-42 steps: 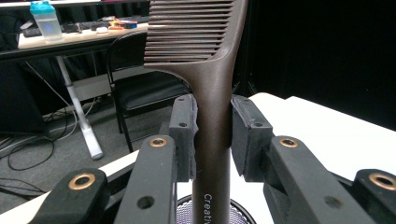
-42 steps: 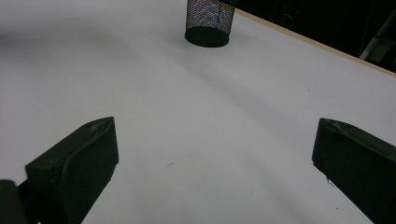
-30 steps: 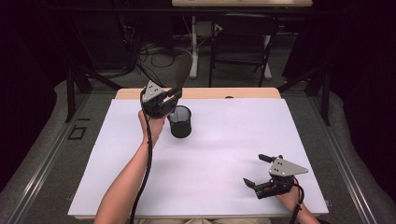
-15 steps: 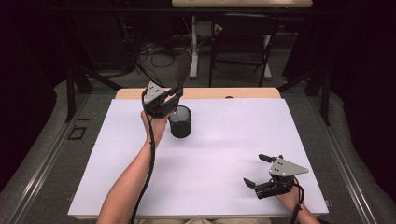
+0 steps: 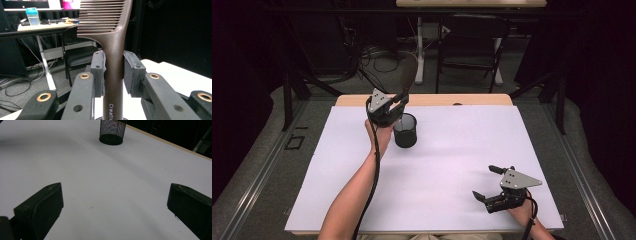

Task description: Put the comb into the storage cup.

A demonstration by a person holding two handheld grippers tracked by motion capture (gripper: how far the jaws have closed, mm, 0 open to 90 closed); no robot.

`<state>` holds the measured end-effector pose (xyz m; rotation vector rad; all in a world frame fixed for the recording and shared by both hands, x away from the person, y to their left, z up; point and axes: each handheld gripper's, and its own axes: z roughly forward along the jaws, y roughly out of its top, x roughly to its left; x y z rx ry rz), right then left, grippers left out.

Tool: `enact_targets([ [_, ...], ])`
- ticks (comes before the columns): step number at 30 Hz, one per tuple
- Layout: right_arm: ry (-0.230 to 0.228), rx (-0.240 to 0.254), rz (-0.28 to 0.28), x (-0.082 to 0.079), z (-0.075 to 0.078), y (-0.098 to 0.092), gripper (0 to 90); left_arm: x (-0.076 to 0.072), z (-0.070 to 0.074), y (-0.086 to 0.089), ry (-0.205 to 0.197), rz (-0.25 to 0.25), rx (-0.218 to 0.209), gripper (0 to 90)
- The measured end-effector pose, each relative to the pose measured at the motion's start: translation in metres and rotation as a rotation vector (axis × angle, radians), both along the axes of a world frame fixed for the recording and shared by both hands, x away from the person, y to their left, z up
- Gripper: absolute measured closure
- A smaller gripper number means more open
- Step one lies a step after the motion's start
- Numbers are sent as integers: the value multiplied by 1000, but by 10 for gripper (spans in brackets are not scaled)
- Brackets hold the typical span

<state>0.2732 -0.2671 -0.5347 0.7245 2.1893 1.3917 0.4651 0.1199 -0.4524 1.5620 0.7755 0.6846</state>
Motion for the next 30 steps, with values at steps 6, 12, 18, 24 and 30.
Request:
enact_targets([
  [6,-1,-2,-1,0,0,0,2,2,-2,1,-3,3,-8,718],
  [12,-1,-3,-1,0,0,0,2,5,-7,2,6,14,-10,718],
  [18,-2,-3,0,0,0,0,2,7,-11,2,14,19,-10,718],
  [24,0,-3,0,0,0,0,2,8,-13,2,16,21,-9,718],
  [30,-1,-4,-1,0,0,0,2,9,-15,1,20,18,-4,717],
])
